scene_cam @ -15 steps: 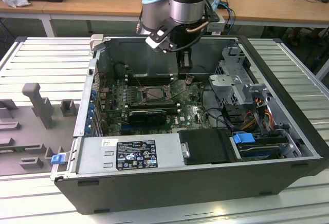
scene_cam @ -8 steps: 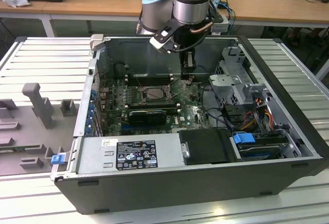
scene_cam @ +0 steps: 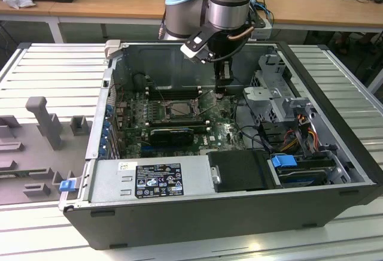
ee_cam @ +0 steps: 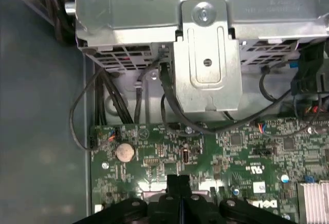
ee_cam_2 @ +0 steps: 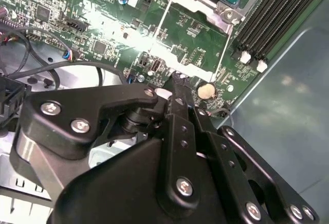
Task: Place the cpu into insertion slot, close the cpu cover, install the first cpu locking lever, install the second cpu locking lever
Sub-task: 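Close the cpu cover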
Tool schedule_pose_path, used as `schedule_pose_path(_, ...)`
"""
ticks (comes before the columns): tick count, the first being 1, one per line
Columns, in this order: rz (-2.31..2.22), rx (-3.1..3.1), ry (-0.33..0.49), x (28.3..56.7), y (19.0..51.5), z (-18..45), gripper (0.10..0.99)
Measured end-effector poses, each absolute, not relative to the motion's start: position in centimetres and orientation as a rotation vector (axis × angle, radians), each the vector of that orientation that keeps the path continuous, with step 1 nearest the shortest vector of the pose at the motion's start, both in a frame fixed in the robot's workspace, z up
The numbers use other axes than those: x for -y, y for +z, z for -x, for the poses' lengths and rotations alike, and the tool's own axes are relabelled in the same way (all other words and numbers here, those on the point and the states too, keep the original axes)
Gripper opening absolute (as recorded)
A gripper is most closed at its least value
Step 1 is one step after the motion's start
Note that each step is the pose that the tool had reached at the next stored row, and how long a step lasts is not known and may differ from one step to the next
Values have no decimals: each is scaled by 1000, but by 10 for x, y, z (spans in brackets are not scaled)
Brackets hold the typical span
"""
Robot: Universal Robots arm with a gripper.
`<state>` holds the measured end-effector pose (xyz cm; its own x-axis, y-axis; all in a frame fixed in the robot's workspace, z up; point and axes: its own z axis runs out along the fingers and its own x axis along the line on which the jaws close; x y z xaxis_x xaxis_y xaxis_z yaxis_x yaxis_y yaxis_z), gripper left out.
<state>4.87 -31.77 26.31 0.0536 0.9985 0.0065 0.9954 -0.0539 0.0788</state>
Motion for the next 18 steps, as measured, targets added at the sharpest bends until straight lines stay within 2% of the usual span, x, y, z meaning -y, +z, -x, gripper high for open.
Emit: schedule_pose_path(18, -2241, -2124, 91, 318, 249, -64, 106)
